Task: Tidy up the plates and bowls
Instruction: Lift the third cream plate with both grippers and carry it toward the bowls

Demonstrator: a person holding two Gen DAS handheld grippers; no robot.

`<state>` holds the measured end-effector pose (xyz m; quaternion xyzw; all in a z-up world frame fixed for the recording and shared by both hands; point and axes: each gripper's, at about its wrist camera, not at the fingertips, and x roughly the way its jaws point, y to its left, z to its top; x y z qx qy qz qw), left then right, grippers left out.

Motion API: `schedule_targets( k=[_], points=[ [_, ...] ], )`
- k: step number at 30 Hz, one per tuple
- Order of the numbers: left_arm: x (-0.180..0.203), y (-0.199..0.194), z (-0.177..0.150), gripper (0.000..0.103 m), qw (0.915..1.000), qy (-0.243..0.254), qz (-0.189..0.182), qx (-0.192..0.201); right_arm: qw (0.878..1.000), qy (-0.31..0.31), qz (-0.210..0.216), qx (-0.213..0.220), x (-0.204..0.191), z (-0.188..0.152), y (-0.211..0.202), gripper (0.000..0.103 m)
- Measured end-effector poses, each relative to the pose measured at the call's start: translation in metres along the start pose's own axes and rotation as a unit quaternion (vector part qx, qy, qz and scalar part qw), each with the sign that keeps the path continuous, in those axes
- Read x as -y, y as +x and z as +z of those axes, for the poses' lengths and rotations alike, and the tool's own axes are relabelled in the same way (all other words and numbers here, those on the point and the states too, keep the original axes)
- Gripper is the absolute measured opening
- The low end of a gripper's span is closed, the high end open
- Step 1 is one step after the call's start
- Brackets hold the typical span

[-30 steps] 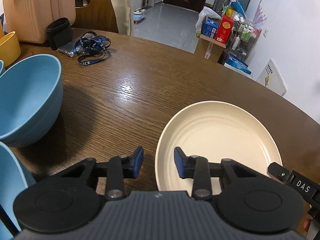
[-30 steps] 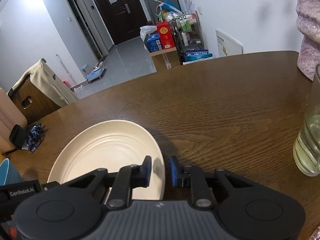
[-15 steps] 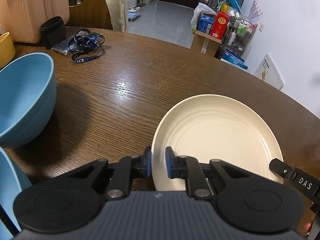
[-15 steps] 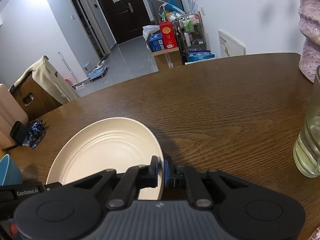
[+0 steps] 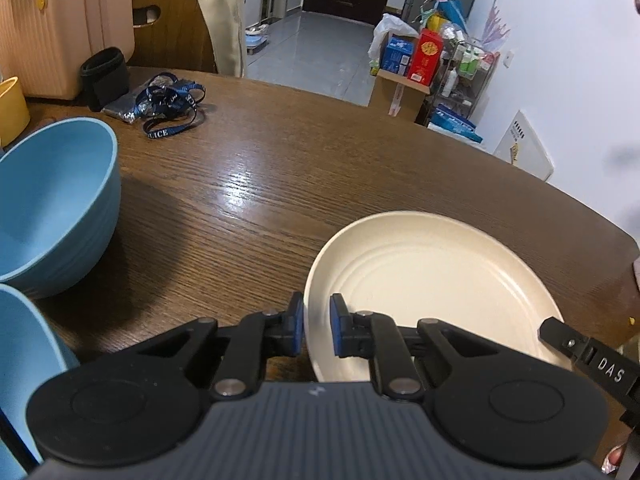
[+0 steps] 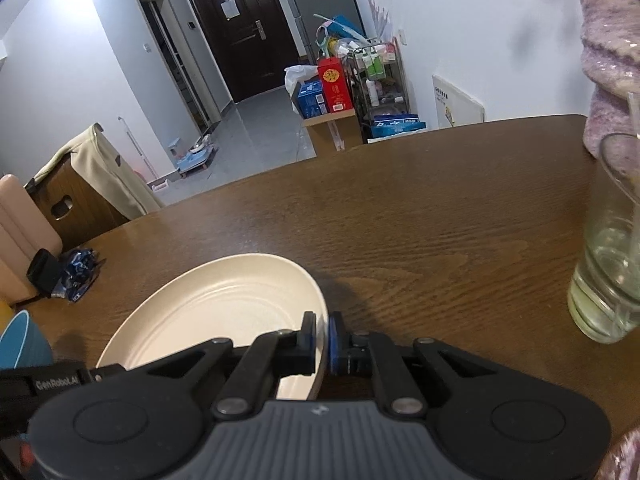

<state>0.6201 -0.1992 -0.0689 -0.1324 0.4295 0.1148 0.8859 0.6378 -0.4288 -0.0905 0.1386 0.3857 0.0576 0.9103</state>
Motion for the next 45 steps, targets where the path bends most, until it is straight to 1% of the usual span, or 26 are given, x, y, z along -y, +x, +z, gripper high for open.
schedule_targets(
  k=[6,12,22,34,45],
  points=[
    [-0.005,-0.022,-0.009,0.014,0.9996,0.014,-0.007,0.023,1.000,0.000,-0.001,0.019,-0.003,-0.014,-0.023,0.006],
    [-0.014,-0.039,-0.017,0.014,0.9992,0.016,-0.020,0.030,0.999,0.006,0.000,0.036,-0.008,-0.026,-0.044,0.007],
    [-0.028,-0.082,-0.031,0.014,0.9973,0.026,-0.039,0.056,0.998,0.012,-0.008,0.061,-0.018,-0.051,-0.087,0.007],
    [-0.054,-0.141,-0.050,0.014,0.9952,0.041,-0.041,0.079,0.997,0.017,-0.005,0.079,-0.040,-0.081,-0.145,0.007],
    [-0.088,-0.202,-0.072,0.014,0.9933,0.042,-0.043,0.099,0.995,0.006,0.002,0.102,-0.071,-0.103,-0.206,0.007]
  ],
)
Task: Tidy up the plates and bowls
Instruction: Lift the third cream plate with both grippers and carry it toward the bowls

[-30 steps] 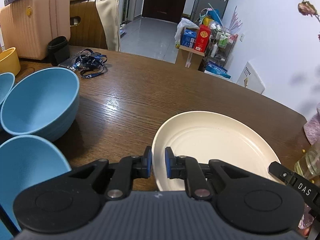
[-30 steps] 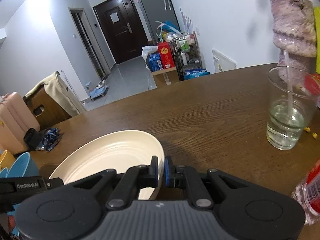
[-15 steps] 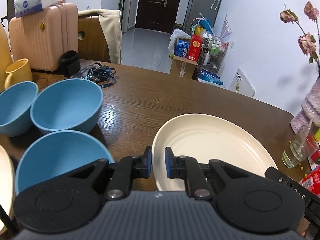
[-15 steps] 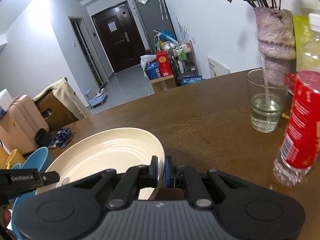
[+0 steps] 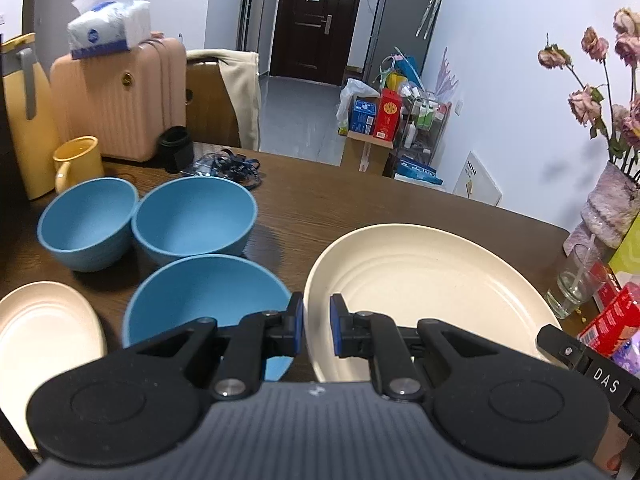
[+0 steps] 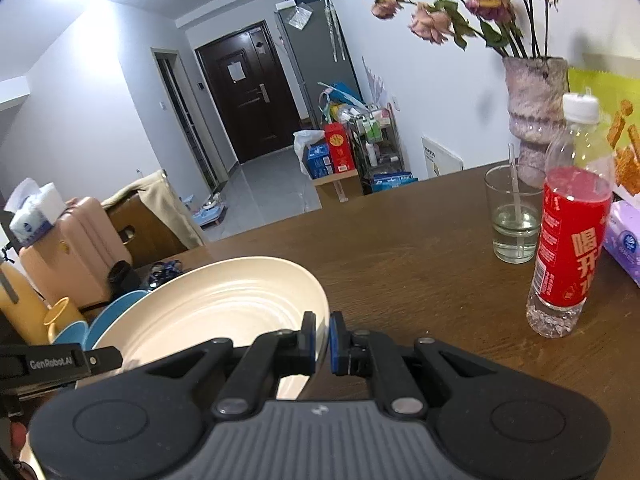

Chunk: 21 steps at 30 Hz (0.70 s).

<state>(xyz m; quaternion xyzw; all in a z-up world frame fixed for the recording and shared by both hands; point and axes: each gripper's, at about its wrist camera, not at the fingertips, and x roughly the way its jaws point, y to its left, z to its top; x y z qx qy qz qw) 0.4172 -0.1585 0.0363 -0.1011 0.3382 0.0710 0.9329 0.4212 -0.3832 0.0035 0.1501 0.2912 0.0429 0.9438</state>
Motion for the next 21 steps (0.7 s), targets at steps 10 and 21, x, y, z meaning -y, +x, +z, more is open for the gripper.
schedule_targets(
  k=[10,21],
  points=[
    [-0.039,-0.054,-0.007,0.014,0.9997,-0.010,0.006,0.022,1.000,-0.015,0.017,0.012,-0.040,-0.015,-0.044,0.007],
    [-0.099,-0.098,-0.017,0.014,0.9982,-0.030,0.030,0.043,0.998,-0.037,0.047,0.014,-0.101,-0.041,-0.072,0.007]
  ],
)
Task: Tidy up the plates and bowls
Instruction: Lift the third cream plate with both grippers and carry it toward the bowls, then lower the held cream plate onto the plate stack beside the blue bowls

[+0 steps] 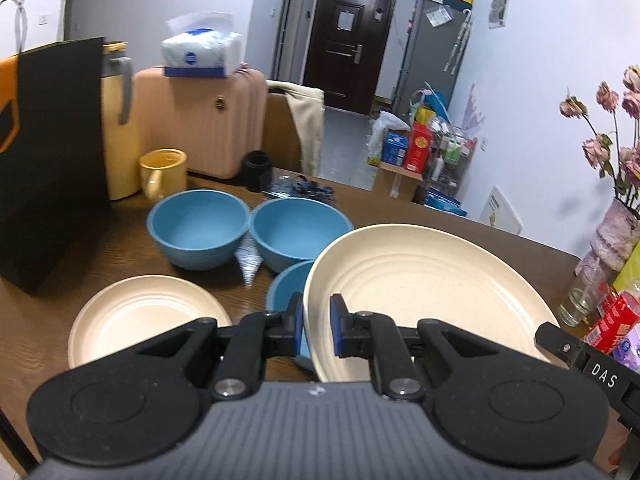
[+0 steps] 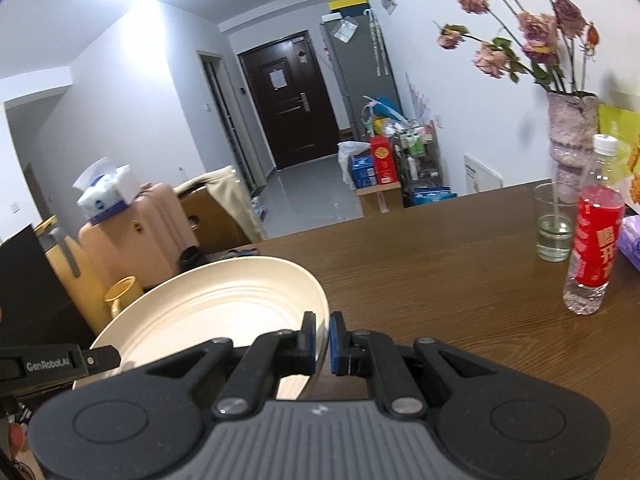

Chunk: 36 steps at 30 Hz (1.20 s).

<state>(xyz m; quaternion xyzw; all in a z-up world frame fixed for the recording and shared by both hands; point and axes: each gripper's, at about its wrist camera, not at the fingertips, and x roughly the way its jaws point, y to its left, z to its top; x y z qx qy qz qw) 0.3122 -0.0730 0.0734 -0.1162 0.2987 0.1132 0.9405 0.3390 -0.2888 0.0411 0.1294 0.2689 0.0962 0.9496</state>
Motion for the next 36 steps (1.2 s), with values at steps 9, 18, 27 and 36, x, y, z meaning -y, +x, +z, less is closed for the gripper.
schedule_targets(
  k=[9,18,27,36],
  points=[
    [-0.060,-0.015,0.001,0.014,0.9993,-0.026,0.025,0.006,0.999,-0.019,0.031,-0.012,-0.057,-0.018,0.004,0.007],
    [-0.120,-0.020,0.006,0.014,0.9973,-0.054,0.049,0.014,0.997,-0.045,0.056,-0.029,-0.114,-0.035,0.019,0.007],
    [-0.170,-0.011,0.001,0.014,0.9950,-0.070,0.070,0.009,0.994,-0.065,0.071,-0.051,-0.159,-0.057,0.044,0.007],
    [-0.213,0.010,-0.008,0.014,0.9932,-0.082,0.083,-0.004,0.991,-0.086,0.074,-0.063,-0.196,-0.077,0.067,0.007]
  ],
)
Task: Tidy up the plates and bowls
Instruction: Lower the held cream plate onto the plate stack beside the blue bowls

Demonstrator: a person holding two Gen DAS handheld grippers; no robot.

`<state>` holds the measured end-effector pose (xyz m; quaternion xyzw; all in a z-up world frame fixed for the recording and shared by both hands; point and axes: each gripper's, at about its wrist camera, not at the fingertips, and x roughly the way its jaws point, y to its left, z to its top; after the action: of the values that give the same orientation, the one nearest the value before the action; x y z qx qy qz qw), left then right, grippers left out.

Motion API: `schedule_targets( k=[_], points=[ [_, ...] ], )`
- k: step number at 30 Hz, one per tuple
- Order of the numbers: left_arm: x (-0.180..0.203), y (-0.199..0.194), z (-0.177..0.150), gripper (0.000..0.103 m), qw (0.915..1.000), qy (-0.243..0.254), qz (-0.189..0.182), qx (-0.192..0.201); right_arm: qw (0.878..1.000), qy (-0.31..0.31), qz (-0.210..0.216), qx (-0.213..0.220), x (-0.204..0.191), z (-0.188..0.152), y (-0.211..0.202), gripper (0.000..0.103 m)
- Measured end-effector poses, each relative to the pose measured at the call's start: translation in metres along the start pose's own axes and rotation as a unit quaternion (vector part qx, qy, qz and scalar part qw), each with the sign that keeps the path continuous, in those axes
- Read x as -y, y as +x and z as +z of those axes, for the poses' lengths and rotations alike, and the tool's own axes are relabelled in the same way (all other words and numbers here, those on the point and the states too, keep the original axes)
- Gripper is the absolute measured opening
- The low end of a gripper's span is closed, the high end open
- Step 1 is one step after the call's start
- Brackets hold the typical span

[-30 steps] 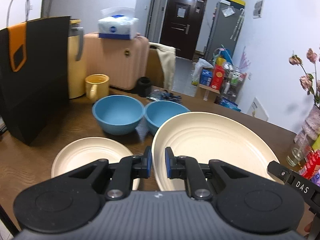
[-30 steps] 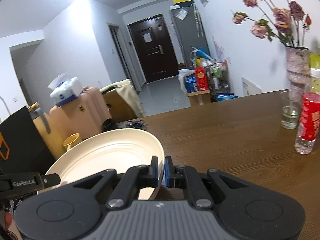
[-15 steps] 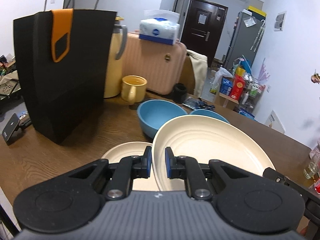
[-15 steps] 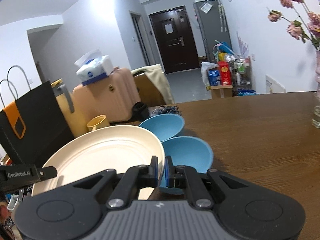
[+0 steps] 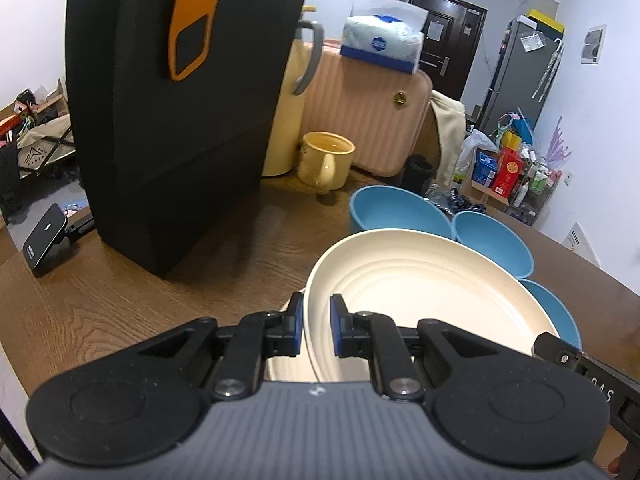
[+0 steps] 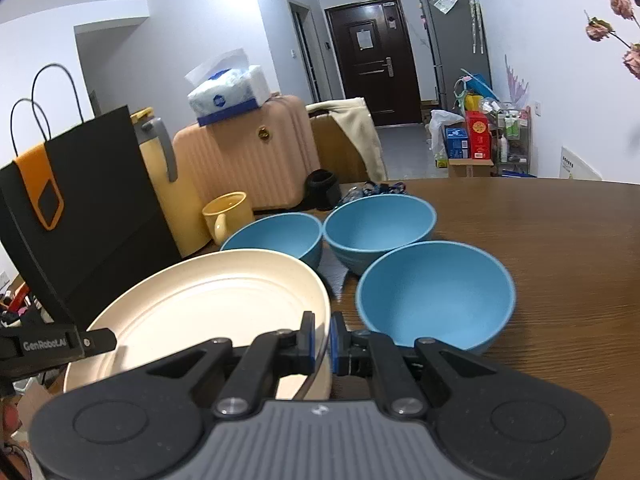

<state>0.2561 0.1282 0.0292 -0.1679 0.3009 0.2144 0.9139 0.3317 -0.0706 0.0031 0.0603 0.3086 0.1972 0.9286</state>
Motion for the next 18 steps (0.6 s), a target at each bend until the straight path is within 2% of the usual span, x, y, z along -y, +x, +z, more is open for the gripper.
schedule_targets(
  k=[7,18],
  points=[
    [-0.018,0.019,-0.004,0.014,1.0000,0.003,-0.001,-0.006,1.000,-0.004,-0.003,-0.010,-0.013,-0.013,0.022,0.007],
    [-0.024,0.051,-0.019,0.014,0.9994,0.026,0.008,-0.023,1.000,-0.008,-0.014,-0.010,-0.017,-0.034,0.047,0.007]
  ],
)
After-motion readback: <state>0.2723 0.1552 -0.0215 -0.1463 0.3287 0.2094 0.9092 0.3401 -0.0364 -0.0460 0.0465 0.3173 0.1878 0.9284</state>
